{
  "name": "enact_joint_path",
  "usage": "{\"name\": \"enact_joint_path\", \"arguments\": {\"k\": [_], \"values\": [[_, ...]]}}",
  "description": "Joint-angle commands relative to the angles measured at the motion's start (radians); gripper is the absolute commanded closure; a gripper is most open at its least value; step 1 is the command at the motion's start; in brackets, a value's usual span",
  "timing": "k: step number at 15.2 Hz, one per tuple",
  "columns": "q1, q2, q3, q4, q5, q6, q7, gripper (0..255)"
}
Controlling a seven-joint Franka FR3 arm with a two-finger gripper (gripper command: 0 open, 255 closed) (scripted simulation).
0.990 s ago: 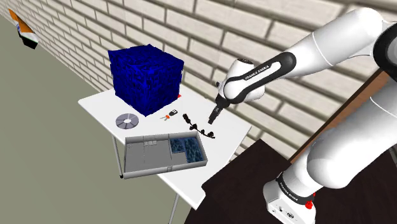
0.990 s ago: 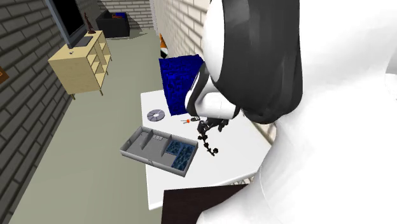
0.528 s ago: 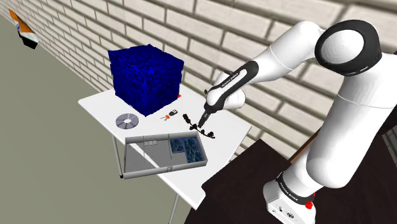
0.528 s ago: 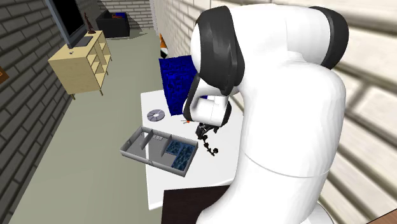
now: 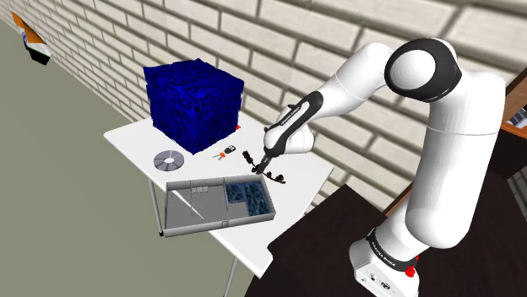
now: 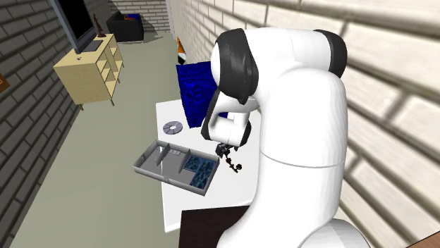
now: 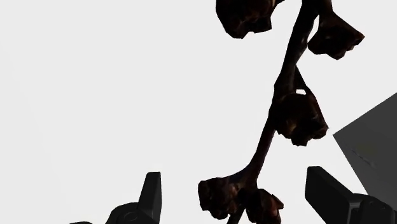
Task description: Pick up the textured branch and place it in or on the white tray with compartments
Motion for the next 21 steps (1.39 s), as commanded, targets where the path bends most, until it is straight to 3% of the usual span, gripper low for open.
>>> {"name": "enact_joint_path", "arguments": {"k": [1,8,9,21], "values": [[-0.006,0.025,0.009,0.008,0.006,0.018,-0.007,0],[-0.006,0.025,0.009,0.008,0.006,0.018,-0.007,0],[-0.006,0.025,0.009,0.008,0.006,0.018,-0.007,255],[0.008,-0.02,-0.009,-0.005,-0.005,-0.015,0.008,255]]}}
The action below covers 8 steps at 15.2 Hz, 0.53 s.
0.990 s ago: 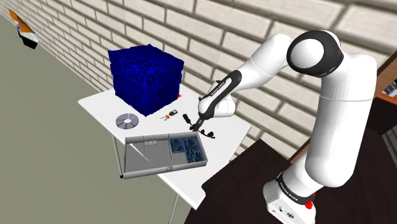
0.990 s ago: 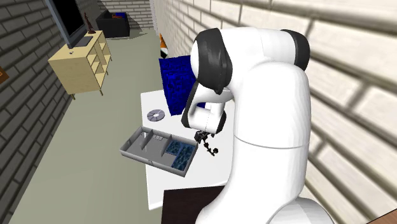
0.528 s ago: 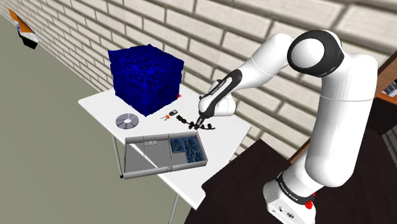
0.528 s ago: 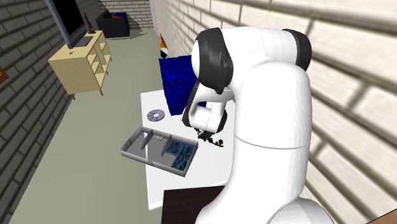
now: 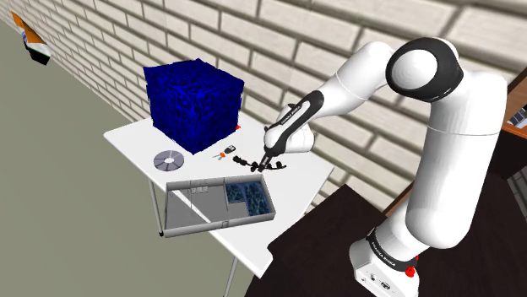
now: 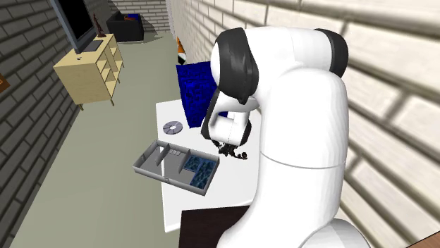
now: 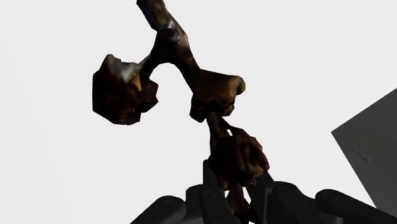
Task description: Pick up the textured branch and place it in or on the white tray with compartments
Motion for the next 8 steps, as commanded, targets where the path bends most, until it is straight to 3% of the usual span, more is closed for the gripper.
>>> {"name": "enact_joint_path", "arguments": {"k": [1,8], "values": [[0.009,-0.026,-0.01,-0.008,-0.008,-0.02,0.01,255],[0.039,-0.126,-0.048,-0.028,-0.047,-0.1,0.052,255]]}}
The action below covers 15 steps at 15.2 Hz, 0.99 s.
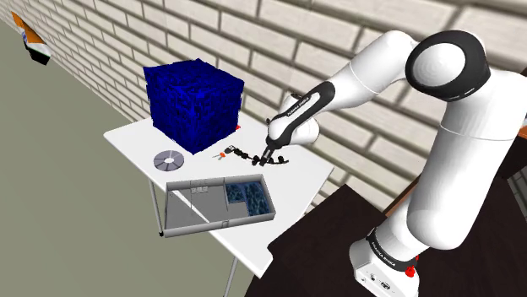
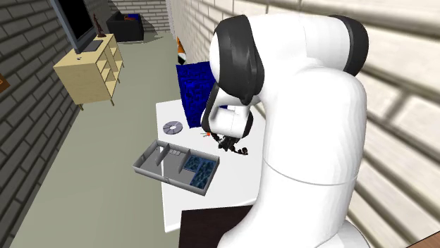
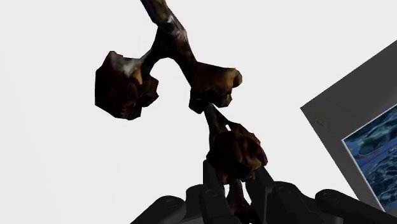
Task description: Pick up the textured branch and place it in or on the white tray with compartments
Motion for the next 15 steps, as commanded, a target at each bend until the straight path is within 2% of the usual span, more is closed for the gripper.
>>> {"name": "enact_joint_path", "arguments": {"k": [1,12,15], "values": [[0.007,-0.03,-0.011,-0.006,-0.013,-0.025,0.012,255],[0.03,-0.174,-0.049,-0.013,-0.087,-0.16,0.082,255],[0.084,-0.183,-0.027,-0.033,-0.113,-0.139,0.179,255]]}}
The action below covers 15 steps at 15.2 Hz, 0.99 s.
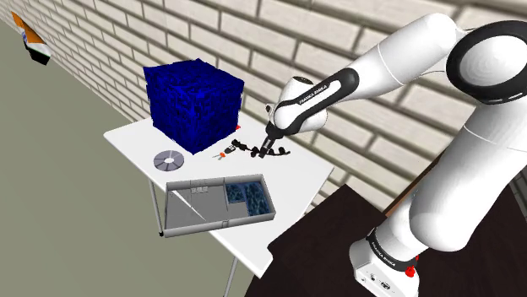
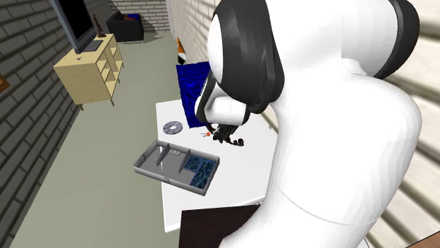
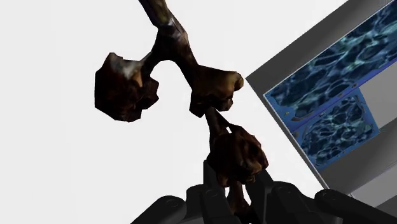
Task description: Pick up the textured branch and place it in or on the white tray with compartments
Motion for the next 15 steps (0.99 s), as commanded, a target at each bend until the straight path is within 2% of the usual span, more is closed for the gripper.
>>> {"name": "enact_joint_path", "arguments": {"k": [1,8,15], "values": [[0.035,-0.002,0.014,-0.005,-0.02,0.009,0.067,255],[0.166,0.01,0.06,-0.002,-0.102,0.035,0.315,255],[0.308,0.059,0.085,0.06,-0.198,0.032,0.566,255]]}}
